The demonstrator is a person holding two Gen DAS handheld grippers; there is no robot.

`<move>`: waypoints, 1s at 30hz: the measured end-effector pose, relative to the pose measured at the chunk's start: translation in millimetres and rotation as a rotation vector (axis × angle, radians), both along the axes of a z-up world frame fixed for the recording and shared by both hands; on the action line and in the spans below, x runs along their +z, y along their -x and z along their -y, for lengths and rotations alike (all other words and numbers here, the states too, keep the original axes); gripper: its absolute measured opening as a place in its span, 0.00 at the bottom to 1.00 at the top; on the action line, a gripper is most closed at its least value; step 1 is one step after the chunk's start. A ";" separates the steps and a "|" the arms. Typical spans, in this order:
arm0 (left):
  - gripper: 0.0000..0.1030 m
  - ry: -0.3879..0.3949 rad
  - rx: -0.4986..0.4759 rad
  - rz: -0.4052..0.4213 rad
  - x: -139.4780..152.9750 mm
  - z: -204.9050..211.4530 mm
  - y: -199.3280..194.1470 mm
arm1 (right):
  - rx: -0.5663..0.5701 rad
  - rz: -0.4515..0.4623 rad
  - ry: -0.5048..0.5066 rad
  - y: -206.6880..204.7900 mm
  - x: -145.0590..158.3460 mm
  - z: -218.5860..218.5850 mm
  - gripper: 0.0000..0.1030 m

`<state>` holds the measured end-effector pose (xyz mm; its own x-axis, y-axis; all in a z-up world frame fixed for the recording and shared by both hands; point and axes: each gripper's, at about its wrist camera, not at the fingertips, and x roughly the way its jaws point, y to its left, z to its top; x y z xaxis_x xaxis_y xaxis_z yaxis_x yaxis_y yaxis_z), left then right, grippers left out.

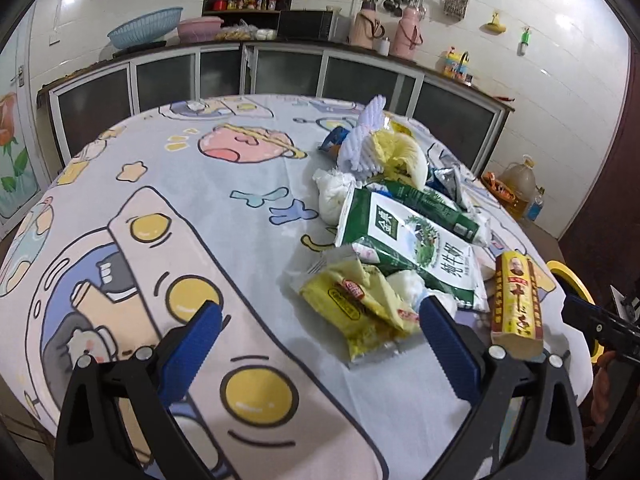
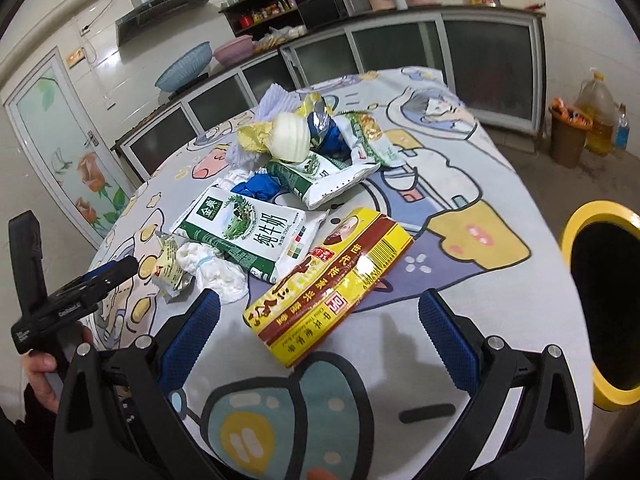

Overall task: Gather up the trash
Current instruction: 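Grasp the yellow snack wrapper with the left gripper while the right grasps the red-yellow box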

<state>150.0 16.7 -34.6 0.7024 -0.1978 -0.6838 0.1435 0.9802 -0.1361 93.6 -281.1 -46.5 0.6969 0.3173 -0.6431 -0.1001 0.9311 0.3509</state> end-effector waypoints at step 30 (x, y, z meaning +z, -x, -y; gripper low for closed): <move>0.55 0.202 0.007 -0.201 -40.5 -20.9 -57.9 | 0.045 -0.244 -0.068 -65.8 -33.5 -11.3 0.59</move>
